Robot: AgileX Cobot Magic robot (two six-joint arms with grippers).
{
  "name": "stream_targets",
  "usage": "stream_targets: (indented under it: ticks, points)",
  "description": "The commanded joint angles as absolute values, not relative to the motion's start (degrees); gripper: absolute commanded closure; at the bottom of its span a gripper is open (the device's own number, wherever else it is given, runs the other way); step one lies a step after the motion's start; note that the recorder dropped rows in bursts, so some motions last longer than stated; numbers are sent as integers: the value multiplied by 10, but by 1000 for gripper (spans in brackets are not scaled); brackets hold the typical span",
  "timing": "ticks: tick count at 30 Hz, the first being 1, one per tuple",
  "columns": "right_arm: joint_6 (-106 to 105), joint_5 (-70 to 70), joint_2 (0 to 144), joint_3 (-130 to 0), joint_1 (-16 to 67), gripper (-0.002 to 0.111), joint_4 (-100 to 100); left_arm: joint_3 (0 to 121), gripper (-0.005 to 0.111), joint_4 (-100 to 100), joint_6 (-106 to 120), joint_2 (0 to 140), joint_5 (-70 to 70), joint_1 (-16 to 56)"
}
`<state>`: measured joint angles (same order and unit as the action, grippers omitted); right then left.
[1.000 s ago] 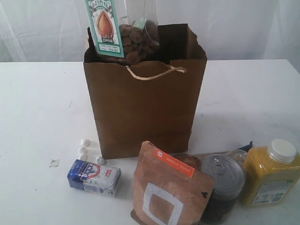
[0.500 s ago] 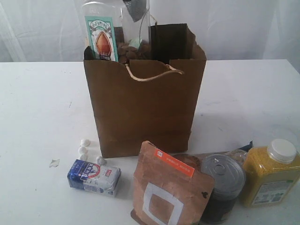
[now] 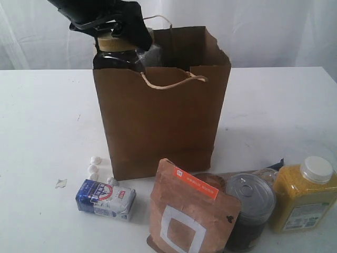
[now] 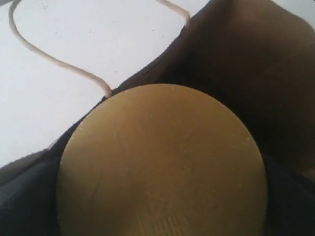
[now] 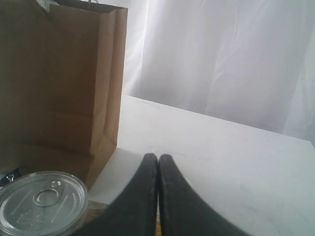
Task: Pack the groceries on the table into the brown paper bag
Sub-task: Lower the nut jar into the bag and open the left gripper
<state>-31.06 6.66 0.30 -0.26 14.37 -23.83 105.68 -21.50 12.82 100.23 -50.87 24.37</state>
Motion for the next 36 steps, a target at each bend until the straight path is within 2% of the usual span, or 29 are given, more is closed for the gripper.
stream_targets:
  ticks: [1, 5, 8, 15, 18, 36]
  points:
    - [-312, 63, 0, 0, 142, 108, -237, 1039, 107, -234, 137, 994, -490, 247]
    - [-312, 63, 0, 0, 142, 108, -237, 1029, 107, -239, 141, 994, -490, 247]
    - [-312, 63, 0, 0, 142, 108, -237, 1026, 98, -239, 141, 994, -496, 247]
    - [-312, 63, 0, 0, 142, 108, -237, 1026, 50, -240, 149, 994, -522, 247]
    - [-312, 63, 0, 0, 142, 108, -237, 1028, 36, -250, 151, 994, -543, 247]
    - [-312, 63, 0, 0, 142, 108, -237, 1034, 35, -222, 181, 974, -536, 247]
